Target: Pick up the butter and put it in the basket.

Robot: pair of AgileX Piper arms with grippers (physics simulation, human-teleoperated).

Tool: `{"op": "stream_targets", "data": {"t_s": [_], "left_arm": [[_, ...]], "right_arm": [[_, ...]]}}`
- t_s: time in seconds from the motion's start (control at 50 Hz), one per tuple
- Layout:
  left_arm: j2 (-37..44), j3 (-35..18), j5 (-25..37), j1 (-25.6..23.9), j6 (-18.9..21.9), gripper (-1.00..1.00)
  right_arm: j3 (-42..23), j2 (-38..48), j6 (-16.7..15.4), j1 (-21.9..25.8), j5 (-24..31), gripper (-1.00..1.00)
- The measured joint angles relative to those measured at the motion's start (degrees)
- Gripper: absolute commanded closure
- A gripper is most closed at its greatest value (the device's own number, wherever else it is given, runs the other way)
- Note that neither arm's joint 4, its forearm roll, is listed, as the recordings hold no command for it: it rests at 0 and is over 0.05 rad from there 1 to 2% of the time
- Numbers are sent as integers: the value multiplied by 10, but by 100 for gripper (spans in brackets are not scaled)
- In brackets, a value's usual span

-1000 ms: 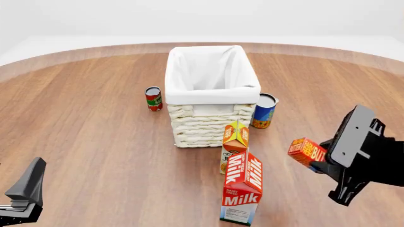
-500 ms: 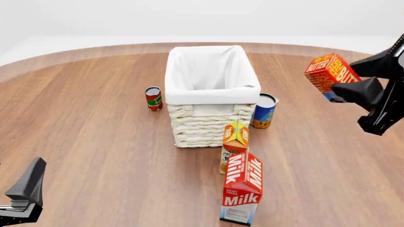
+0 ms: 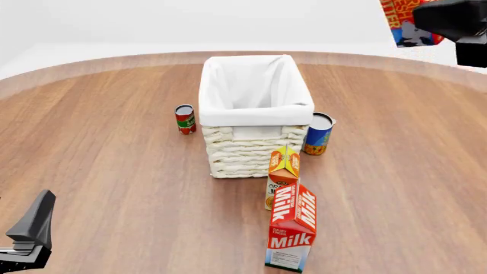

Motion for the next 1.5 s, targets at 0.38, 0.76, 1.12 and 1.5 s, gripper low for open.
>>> {"op": "stream_targets", "data": {"t_s": [0.38, 0.76, 1.12, 1.5], "left_arm": [[0, 0, 0, 0, 0, -100], [0, 0, 0, 0, 0, -100], [0, 0, 0, 0, 0, -100], [0, 0, 0, 0, 0, -100]], "right_arm": [[-89, 31, 86, 20, -21, 100], [-146, 50, 141, 34, -44, 100], [-149, 92, 191, 36, -96, 100], [-166, 149, 230, 11, -145, 100]]}}
